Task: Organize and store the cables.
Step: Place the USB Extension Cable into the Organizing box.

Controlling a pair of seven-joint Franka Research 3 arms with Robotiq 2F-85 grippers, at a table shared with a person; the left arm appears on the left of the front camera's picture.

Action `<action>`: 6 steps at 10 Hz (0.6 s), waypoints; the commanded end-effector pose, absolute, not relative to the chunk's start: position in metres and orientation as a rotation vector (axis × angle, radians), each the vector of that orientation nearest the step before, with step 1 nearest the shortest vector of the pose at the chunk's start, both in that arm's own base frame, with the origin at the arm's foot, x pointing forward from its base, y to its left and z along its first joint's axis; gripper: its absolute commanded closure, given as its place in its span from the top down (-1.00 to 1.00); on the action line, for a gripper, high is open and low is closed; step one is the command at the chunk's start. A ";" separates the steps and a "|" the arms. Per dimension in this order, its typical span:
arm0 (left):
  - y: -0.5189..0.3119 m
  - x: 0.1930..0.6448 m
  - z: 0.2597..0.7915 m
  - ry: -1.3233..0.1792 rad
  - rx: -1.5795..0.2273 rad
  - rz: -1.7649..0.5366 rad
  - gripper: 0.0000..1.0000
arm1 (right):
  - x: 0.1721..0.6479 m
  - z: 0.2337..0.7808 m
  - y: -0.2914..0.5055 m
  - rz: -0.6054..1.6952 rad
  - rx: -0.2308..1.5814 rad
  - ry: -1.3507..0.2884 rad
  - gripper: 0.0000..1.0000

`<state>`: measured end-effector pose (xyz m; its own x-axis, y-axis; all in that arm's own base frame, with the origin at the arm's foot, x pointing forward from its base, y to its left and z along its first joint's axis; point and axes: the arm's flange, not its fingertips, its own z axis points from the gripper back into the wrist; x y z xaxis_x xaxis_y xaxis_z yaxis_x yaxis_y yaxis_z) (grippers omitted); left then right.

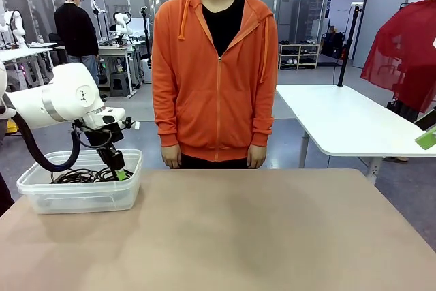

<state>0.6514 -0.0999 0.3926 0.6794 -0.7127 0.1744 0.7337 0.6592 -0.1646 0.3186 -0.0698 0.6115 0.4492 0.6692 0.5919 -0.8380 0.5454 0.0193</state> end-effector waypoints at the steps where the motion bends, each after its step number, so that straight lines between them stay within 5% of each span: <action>1: -0.100 0.646 0.409 -0.104 -0.231 -0.815 0.28 | 0.318 0.613 -0.069 0.948 0.335 -0.573 1.00; 6: -0.100 0.635 0.418 -0.076 -0.224 -0.786 1.00 | 0.318 0.613 -0.069 0.948 0.335 -0.573 1.00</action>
